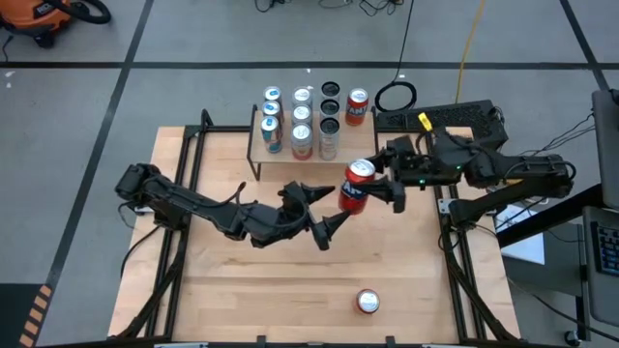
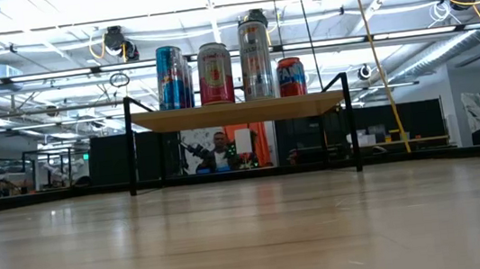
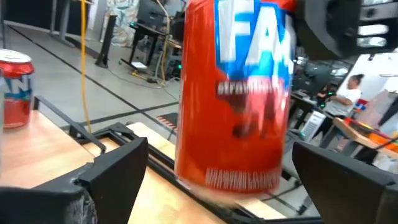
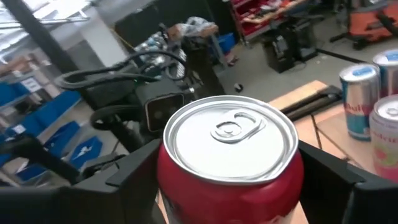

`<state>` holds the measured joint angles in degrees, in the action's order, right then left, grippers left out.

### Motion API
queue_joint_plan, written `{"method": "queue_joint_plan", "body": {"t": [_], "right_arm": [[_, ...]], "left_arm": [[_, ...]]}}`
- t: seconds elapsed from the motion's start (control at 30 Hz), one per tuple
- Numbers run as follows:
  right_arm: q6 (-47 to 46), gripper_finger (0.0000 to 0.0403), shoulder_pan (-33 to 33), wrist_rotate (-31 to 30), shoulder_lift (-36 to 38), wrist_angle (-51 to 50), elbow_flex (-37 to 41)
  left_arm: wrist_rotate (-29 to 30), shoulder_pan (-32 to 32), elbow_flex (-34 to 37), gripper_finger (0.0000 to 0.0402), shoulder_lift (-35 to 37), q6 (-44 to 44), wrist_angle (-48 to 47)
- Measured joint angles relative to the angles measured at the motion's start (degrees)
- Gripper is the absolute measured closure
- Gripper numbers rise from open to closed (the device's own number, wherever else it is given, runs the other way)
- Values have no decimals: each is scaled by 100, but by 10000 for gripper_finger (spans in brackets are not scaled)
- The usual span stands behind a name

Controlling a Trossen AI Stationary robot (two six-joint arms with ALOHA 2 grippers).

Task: Place canned beverage on shelf
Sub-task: Put the top red soda can aligned with the other red soda can on the shelf

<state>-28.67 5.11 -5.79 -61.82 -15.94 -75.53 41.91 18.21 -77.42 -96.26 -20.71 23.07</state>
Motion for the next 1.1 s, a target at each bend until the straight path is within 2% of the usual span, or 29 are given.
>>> {"method": "queue_joint_plan", "body": {"t": [0.2, 0.43, 0.63, 0.9, 1.1], "right_arm": [[440, 120, -92, 454, 254, -60, -7], [1062, 120, -107, 501, 540, -377, -7], [1158, 120, -302, 656, 799, -740, -7], [1094, 120, -1134, 1659, 946, -772, -7], [1147, 120, -1838, 2548, 742, -592, -201]], "left_arm": [[-15, 263, 8, 2, 67, -376, -84], [-44, 468, 14, 2, 197, -1199, -933], [-821, 469, 17, 2, 304, -1900, -1516], [-1317, 201, 17, 2, 327, -2083, -1665], [-1663, -122, 17, 2, 327, -2383, -1656]]}}
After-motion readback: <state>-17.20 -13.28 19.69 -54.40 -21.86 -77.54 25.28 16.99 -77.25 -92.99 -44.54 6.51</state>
